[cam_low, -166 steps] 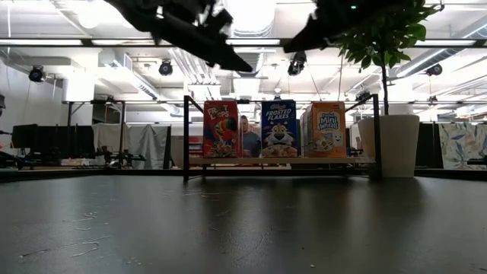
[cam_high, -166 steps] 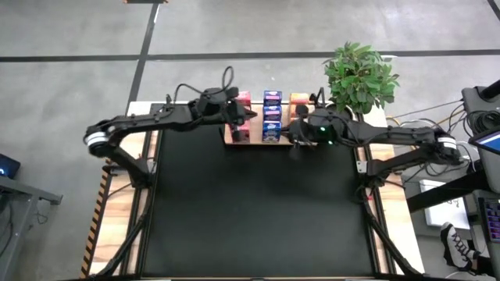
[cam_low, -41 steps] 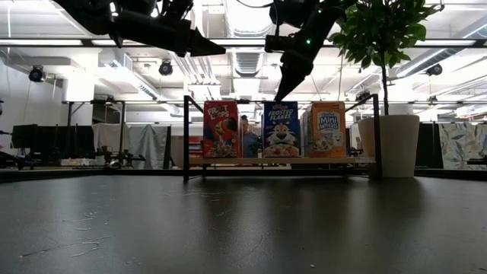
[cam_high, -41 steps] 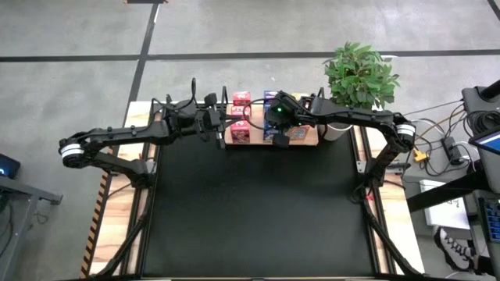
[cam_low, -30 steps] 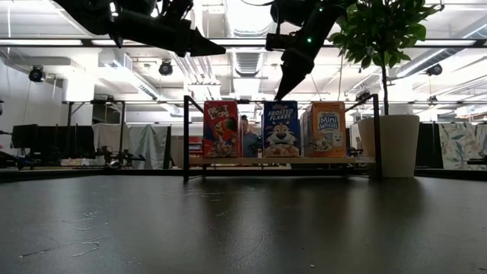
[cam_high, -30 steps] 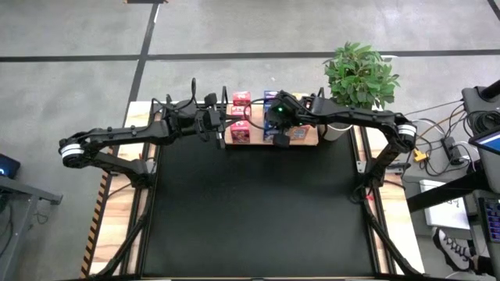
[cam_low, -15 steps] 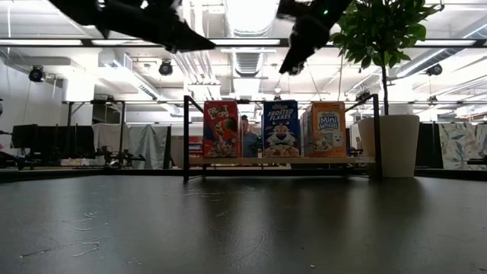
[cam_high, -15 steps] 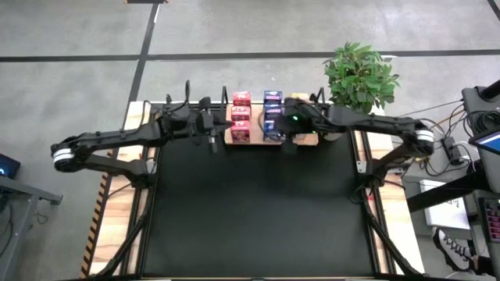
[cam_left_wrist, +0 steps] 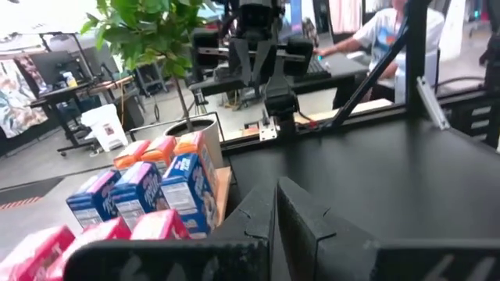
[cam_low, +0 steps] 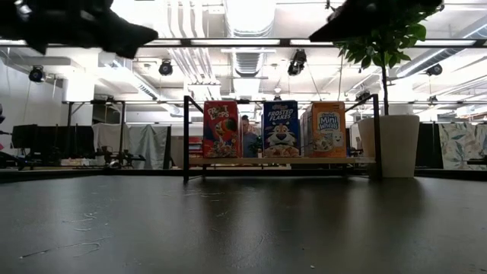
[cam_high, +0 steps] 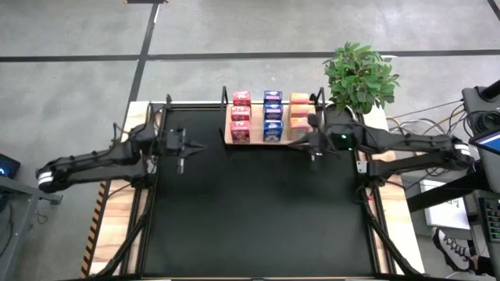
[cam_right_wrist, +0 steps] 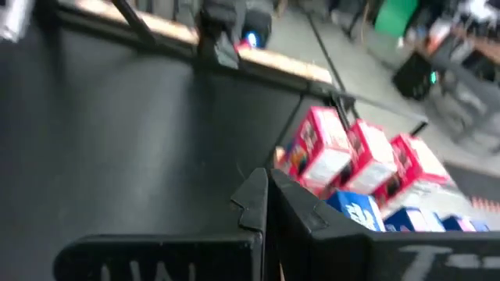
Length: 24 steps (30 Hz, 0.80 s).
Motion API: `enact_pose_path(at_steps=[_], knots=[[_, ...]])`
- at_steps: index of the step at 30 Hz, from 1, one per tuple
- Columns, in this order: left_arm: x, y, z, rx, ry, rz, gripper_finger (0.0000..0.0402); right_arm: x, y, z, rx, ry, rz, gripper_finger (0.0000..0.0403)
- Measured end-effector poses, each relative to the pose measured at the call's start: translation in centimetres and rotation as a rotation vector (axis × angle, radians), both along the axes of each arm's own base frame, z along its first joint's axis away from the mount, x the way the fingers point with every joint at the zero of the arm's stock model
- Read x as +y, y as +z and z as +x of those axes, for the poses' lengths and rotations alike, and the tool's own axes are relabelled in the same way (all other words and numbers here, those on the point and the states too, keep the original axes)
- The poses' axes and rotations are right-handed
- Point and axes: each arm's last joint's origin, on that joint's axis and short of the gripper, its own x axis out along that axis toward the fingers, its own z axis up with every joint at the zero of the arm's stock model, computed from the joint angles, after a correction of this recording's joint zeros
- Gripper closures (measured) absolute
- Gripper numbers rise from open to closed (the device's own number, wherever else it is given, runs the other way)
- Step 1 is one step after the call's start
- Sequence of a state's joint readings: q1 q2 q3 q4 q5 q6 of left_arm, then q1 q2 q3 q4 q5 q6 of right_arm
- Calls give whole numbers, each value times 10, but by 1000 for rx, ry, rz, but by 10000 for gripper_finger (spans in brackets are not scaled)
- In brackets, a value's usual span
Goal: Stack cereal on shelf
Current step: Return to Home Position
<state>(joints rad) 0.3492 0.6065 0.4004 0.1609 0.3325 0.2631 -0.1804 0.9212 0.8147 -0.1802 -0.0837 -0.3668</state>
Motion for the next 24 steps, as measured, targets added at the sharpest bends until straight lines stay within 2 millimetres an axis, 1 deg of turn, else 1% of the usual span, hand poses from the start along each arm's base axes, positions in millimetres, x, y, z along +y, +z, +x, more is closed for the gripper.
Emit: enact_pose_path(at_steps=[4, 10, 16, 24], knots=[[-6, -12, -16, -45, 1, -23, 402, 5, -14, -21, -90, 48, -3, 394], [-11, -24, -29, -88, 0, -48, 402, 10, -35, -46, -169, 56, -16, 394], [-13, -34, -34, -108, -2, -68, 402, 13, -56, -65, -208, 52, -7, 394], [-14, -49, -37, -108, -19, -106, 402, 17, -77, -85, -272, 53, -30, 394]])
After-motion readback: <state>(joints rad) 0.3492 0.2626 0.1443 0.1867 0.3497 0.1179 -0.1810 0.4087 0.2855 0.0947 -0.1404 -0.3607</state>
